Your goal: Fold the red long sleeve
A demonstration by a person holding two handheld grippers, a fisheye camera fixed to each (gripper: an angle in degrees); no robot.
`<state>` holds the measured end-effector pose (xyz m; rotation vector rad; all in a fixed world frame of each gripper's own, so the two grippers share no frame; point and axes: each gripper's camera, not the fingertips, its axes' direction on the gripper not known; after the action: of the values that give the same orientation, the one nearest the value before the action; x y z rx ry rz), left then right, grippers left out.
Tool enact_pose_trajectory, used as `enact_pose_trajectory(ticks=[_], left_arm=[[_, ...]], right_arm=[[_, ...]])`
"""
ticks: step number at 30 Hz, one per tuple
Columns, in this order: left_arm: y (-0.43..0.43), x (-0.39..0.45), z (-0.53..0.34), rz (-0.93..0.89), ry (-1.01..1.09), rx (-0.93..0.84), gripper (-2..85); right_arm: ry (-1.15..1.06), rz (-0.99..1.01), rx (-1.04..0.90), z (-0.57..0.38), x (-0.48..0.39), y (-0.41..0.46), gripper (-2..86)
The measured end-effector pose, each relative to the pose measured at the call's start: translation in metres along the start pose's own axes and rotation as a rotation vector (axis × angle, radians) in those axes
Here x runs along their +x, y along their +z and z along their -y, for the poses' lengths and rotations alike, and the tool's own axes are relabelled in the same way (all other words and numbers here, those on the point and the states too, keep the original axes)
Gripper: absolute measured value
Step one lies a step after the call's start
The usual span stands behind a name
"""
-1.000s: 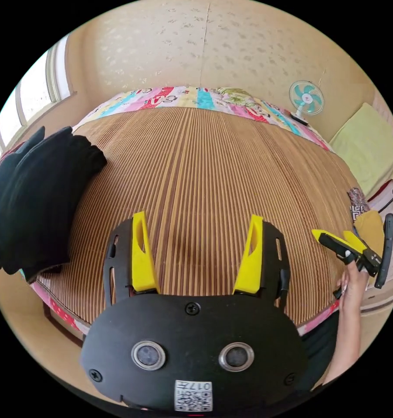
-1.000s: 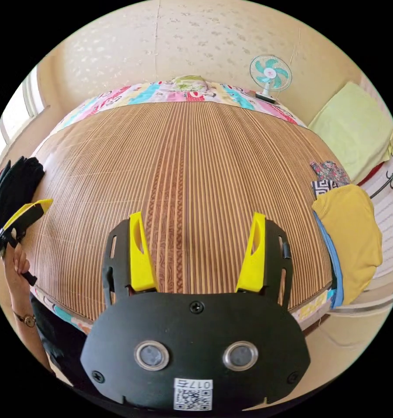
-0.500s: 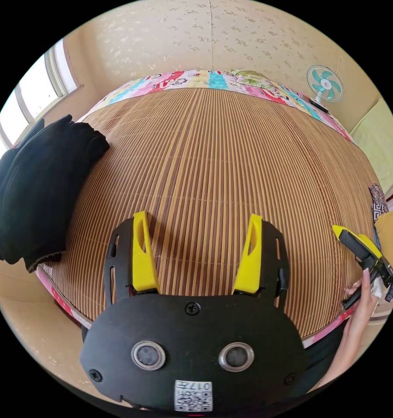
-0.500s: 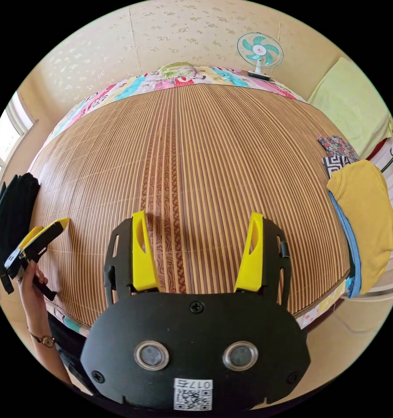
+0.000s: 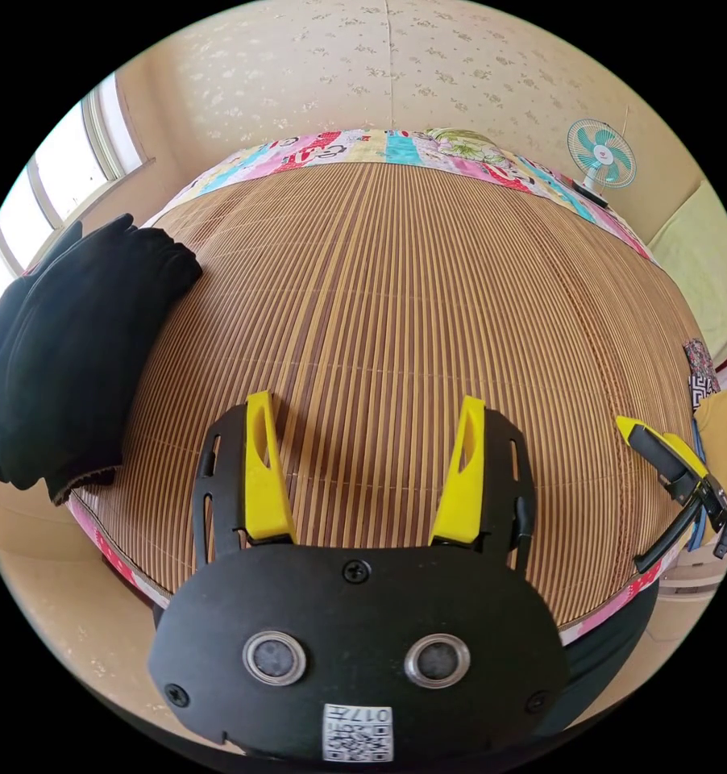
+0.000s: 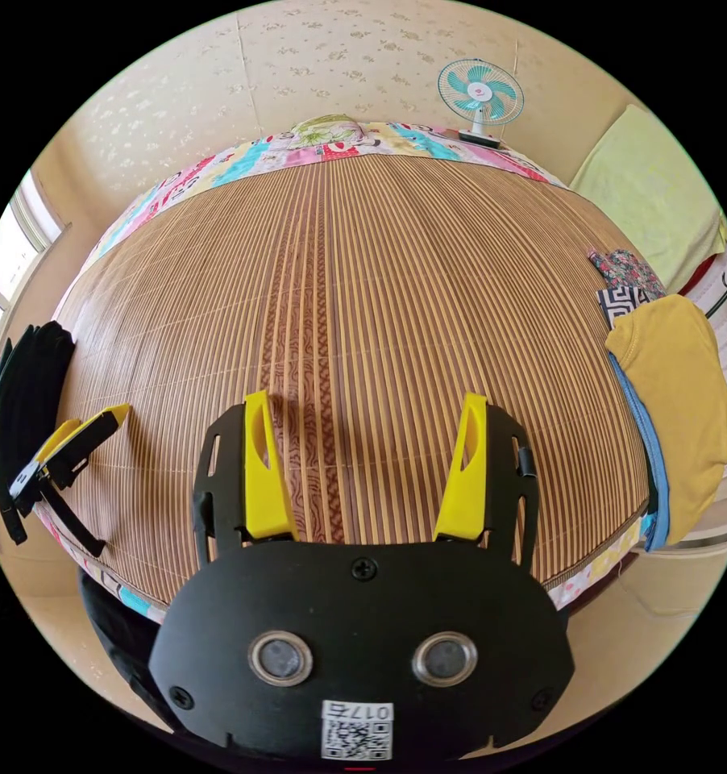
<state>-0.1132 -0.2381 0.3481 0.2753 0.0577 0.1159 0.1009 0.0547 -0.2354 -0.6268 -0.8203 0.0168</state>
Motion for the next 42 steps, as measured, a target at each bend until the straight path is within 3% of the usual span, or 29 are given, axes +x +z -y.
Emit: enact_pose_trajectory(ticks=[42], left_arm=[[0.016, -0.023, 0.013, 0.005, -0.002, 0.002, 29.5]], right_arm=[[-0.001, -0.008, 0.006, 0.059, -0.010, -0.005, 30.5]])
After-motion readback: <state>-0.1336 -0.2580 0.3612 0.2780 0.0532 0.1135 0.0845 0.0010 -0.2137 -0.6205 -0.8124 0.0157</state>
